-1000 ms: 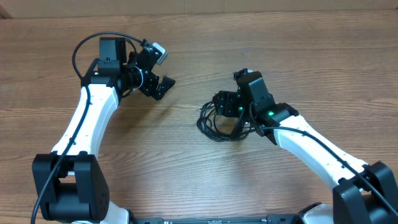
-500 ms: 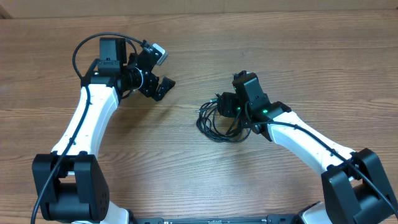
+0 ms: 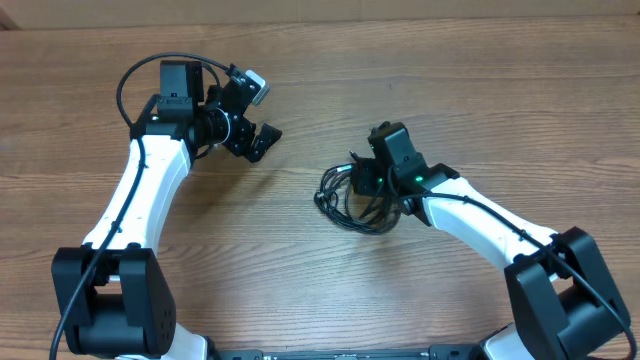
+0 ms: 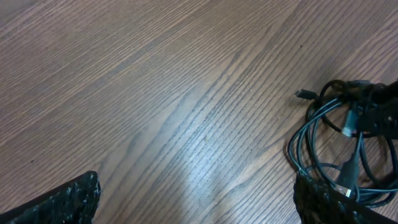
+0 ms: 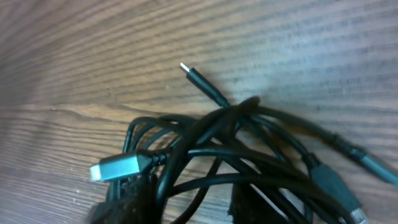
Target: Untangle cables
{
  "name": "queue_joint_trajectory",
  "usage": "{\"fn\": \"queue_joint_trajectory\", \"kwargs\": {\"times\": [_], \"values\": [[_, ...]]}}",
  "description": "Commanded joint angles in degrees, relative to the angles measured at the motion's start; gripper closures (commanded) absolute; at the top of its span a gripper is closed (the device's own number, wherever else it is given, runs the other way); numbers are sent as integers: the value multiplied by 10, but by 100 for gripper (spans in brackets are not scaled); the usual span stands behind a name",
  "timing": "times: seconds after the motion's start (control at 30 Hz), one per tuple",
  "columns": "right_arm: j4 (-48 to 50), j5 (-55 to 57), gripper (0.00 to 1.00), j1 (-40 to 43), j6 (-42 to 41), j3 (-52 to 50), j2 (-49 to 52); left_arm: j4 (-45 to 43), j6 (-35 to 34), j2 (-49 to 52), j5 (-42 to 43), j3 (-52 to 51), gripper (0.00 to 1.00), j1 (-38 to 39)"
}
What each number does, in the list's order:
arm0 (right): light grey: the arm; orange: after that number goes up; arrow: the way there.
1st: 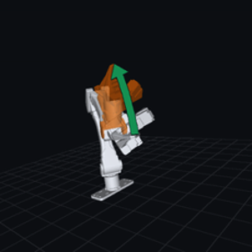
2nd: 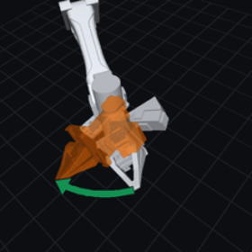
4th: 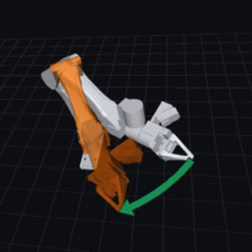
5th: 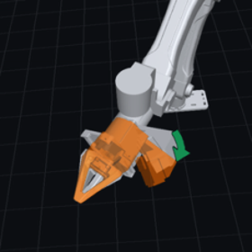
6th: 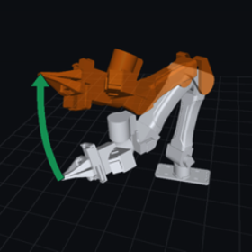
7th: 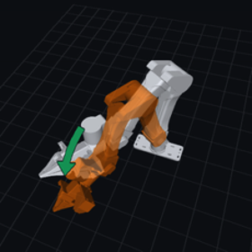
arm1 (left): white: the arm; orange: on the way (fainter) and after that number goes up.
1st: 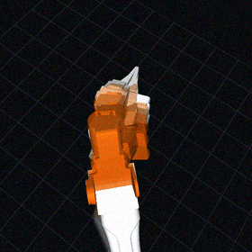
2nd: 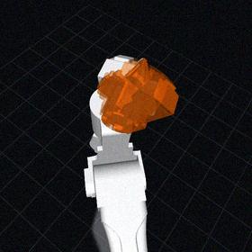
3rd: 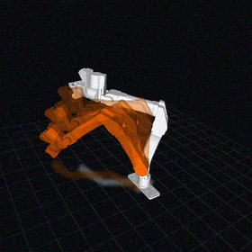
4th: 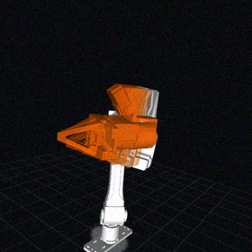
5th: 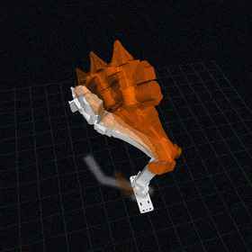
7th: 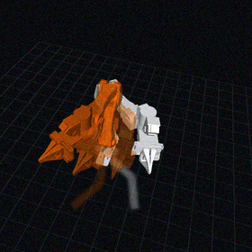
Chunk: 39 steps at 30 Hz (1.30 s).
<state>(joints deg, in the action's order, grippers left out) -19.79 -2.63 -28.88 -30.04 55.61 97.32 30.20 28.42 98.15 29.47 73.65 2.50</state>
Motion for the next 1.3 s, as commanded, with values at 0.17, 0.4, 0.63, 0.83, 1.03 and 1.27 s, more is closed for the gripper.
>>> {"fn": "queue_joint_trajectory", "kwargs": {"times": [0.17, 0.4, 0.63, 0.83, 1.03, 1.27], "values": [[-7, 9, 89, 0, -2, 7, 11, 2, -8, -3, -1, 4, 0, -1], [0, -38, 96, 0, 0, 7, 9, 11, -6, -3, -1, 4, 0, -1], [10, -97, 96, 0, 65, 7, -18, 11, -6, -3, -1, 4, 0, -1], [41, -227, 96, 0, 198, 7, -50, 12, -5, -3, 18, 4, 2, -1], [47, -317, 96, 0, 301, 7, -60, 21, 5, -3, 53, 4, 2, 2], [62, -374, 96, 0, 424, 7, -60, 52, 76, -3, 118, 4, 7, 2]]}}
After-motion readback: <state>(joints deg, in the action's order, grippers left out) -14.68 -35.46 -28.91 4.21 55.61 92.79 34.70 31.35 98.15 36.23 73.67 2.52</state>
